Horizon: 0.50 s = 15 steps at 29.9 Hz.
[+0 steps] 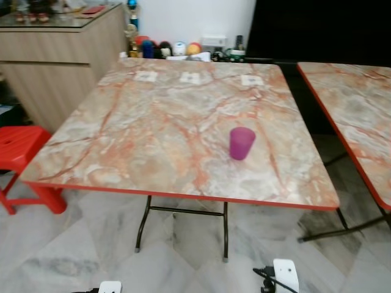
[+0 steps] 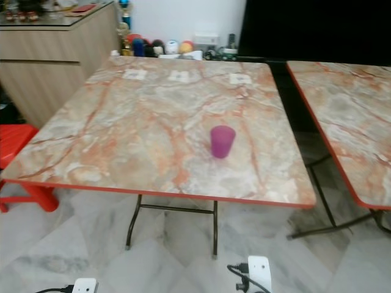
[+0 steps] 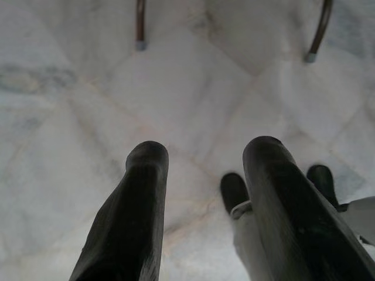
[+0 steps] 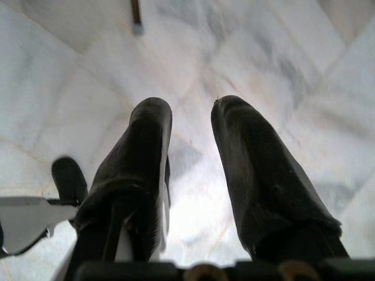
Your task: Setting the table
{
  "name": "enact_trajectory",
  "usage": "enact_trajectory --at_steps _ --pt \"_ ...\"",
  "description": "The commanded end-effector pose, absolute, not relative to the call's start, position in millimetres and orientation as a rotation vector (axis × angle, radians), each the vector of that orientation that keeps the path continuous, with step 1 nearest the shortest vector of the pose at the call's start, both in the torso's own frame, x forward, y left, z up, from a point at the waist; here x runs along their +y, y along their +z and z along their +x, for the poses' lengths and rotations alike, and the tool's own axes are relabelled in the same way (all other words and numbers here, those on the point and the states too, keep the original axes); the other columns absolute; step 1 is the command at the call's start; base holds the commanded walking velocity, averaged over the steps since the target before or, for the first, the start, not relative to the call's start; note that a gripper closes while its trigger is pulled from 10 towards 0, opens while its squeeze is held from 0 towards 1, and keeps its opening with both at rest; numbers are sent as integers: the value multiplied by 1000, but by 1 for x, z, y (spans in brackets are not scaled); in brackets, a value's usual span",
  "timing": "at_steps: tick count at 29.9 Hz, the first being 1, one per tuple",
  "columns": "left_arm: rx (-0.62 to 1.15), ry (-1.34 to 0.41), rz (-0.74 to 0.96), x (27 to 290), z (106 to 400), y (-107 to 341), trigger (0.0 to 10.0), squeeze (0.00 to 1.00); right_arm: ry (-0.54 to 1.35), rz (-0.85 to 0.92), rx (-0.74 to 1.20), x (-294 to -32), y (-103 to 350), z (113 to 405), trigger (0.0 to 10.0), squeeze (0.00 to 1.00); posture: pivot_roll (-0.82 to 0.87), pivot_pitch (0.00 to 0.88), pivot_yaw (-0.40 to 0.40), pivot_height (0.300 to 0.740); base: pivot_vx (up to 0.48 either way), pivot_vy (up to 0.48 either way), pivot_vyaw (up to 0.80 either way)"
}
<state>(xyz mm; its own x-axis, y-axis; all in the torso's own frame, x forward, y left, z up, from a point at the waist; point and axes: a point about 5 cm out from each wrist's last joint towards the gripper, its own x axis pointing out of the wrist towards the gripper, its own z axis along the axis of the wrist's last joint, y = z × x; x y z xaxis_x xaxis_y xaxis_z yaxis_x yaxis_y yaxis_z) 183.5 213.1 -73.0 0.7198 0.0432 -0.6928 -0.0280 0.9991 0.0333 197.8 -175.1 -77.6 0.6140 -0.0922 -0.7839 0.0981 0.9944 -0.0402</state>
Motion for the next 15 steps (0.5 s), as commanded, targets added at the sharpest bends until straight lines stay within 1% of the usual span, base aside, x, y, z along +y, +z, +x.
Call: enact_trajectory --at_steps 1,2,4,6,10,12,15 --pt "769 43 20 212 182 -74 10000 0 -121 13 908 -176 -79 194 10000 0 1 121 -15 740 0 0 -788" --pt "766 44 20 212 182 -74 10000 0 -132 19 911 -177 -80 193 10000 0 -1 122 -15 740 0 0 -788" --pt "757 38 40 211 185 -72 10000 0 -142 18 916 -179 -81 191 10000 0 3 125 -16 740 0 -472 -781" --pt "746 37 36 211 187 -71 10000 0 -129 4 913 -178 -79 195 10000 0 4 127 -16 740 0 -472 -781" --pt "741 45 28 213 187 -71 10000 0 -112 -3 913 -174 -79 196 10000 0 9 130 -16 740 0 0 -781" --pt "729 43 29 214 188 -69 10000 0 -92 -9 910 -170 -79 197 10000 0 10 132 -16 740 0 0 -494" --pt "724 42 30 215 188 -69 10000 0 -85 1 898 -168 -78 198 10000 0 12 133 -16 740 0 0 0"
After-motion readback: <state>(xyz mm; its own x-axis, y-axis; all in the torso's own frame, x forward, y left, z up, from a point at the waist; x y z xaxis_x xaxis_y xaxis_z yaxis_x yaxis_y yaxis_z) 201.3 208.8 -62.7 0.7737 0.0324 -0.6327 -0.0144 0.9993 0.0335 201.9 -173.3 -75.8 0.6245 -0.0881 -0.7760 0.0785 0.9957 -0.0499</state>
